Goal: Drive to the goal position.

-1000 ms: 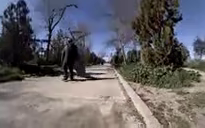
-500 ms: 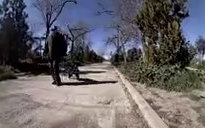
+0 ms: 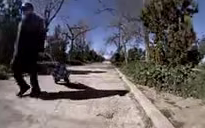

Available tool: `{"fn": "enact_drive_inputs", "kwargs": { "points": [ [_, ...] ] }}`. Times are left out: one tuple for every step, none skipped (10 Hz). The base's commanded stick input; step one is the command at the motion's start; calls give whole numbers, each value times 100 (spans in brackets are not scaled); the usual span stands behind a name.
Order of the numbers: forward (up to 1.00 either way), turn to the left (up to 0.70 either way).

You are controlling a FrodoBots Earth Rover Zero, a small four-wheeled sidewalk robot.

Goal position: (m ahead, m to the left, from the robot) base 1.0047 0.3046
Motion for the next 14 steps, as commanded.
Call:
{"fn": "enact_drive_inputs", "kwargs": {
  "points": [
    [52,-43],
    [20,-76],
    [0,-96],
    [0,-96],
    [0,-96],
    [0,-96],
    [0,-96],
    [0,-96],
    [0,-96],
    [0,-96],
    [0,-96],
    [0,-96],
    [0,-96],
    [0,-96]
  ]
}}
